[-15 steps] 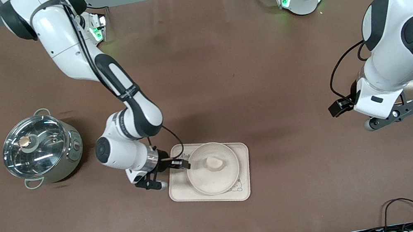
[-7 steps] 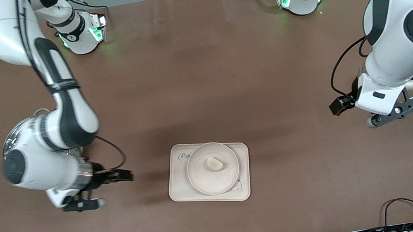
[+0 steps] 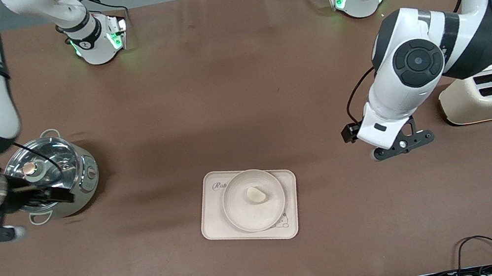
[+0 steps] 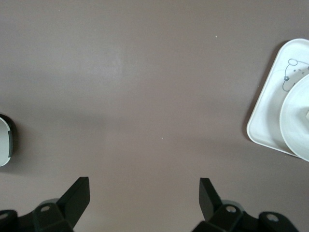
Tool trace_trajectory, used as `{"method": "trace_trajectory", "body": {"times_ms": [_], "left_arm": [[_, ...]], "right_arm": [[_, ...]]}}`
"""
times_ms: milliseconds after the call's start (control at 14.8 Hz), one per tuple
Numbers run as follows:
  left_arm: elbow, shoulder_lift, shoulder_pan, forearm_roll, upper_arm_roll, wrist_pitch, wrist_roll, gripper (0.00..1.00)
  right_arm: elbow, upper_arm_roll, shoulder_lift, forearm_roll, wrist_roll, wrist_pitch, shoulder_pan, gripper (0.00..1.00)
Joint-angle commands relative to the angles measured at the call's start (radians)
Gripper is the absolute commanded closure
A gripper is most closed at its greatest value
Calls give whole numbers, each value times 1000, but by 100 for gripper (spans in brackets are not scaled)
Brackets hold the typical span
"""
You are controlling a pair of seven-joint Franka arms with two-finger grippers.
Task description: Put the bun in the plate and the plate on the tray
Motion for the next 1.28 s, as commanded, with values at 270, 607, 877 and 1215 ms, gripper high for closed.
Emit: {"method": "trace_trajectory", "body": {"times_ms": [270,607,877,1215], "left_arm": [[4,-242,41,5,29,-140,62,0],[10,-371,79,-12,55,-275,246,0],[4,-405,141,-104,89,-327,377,0],[-80,-471,133,-158,163,-344,462,0]], "right_arm": [[-161,19,-342,-156,1,-105,46,0],[-140,19,-360,-182,3,-168,48,0],[-118,23,-356,-220,9,-174,48,0],[-97,147,-354,-216,10,-176,-79,0]]}}
